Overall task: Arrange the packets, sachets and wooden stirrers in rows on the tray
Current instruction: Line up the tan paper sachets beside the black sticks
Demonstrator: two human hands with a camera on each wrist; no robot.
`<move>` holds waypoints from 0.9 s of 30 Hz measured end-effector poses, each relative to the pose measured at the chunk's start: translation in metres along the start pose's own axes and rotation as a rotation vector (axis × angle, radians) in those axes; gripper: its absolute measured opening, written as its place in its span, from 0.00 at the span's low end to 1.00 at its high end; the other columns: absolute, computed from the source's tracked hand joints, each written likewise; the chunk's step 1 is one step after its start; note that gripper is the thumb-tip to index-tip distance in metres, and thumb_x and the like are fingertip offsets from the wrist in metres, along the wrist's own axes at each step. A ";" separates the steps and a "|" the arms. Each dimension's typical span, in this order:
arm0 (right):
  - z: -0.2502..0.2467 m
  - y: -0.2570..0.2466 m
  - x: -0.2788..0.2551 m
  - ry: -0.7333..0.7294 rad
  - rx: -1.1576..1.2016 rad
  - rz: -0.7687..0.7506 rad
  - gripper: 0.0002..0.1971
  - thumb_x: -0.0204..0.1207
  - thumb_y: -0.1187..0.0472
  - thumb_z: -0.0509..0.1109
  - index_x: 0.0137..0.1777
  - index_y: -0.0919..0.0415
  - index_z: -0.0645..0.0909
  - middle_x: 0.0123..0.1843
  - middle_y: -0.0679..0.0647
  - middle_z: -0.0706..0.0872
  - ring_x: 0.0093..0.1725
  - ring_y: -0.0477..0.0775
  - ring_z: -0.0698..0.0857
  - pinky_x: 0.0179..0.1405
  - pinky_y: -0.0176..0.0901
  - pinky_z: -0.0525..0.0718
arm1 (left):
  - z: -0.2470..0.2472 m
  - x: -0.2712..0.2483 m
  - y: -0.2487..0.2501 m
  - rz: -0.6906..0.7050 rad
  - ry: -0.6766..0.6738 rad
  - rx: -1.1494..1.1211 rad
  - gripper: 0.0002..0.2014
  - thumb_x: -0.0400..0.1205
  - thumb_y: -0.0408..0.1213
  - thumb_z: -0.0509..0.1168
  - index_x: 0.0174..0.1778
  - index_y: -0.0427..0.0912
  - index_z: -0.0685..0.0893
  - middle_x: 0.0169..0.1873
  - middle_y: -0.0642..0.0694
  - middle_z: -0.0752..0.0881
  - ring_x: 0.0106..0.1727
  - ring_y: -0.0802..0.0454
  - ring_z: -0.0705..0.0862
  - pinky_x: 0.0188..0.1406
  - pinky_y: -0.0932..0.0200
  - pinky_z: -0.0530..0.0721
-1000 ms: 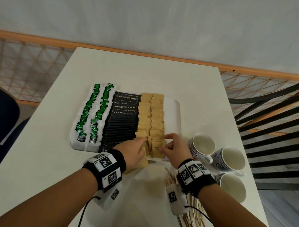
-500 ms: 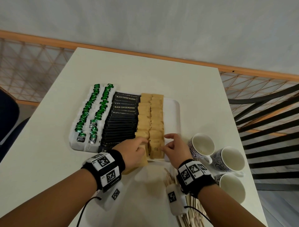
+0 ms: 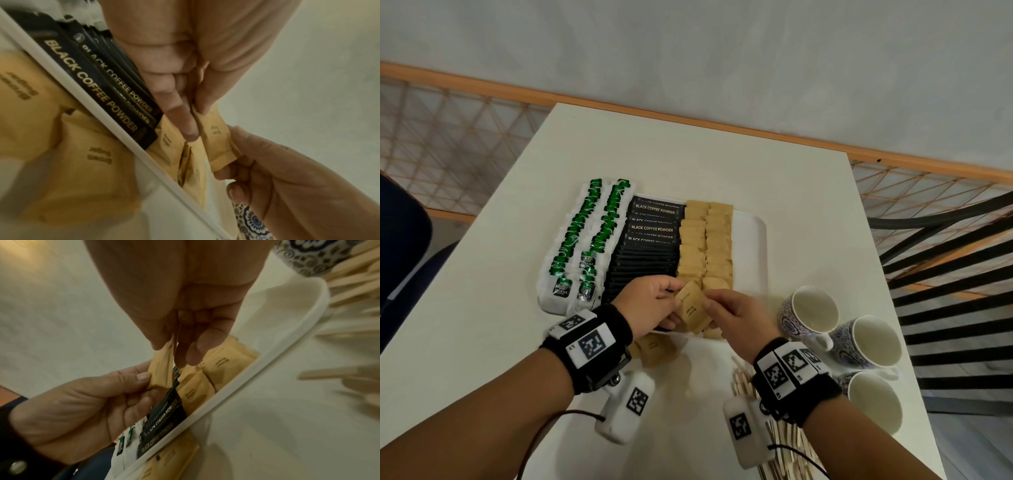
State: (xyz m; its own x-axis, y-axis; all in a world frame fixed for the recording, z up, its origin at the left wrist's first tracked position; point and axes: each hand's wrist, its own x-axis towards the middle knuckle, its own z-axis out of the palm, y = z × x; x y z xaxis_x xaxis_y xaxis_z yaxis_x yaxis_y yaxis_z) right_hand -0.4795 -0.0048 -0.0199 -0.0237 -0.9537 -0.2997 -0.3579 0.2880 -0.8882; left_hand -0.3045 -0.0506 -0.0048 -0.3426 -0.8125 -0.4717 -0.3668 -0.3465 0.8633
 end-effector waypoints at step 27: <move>-0.019 0.009 -0.004 0.123 -0.009 -0.068 0.07 0.73 0.58 0.76 0.41 0.42 0.87 0.39 0.48 0.86 0.38 0.44 0.82 0.43 0.40 0.81 | -0.011 0.005 0.010 0.207 0.110 0.939 0.07 0.75 0.45 0.72 0.39 0.54 0.78 0.39 0.57 0.75 0.43 0.55 0.76 0.43 0.60 0.76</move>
State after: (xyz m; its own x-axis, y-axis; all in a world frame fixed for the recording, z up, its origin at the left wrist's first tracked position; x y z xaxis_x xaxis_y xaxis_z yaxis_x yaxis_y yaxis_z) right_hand -0.5003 -0.0002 -0.0197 -0.1135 -0.9745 -0.1934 -0.3712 0.2221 -0.9016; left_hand -0.3002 -0.0630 0.0032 -0.4128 -0.8711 -0.2660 -0.8664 0.2854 0.4098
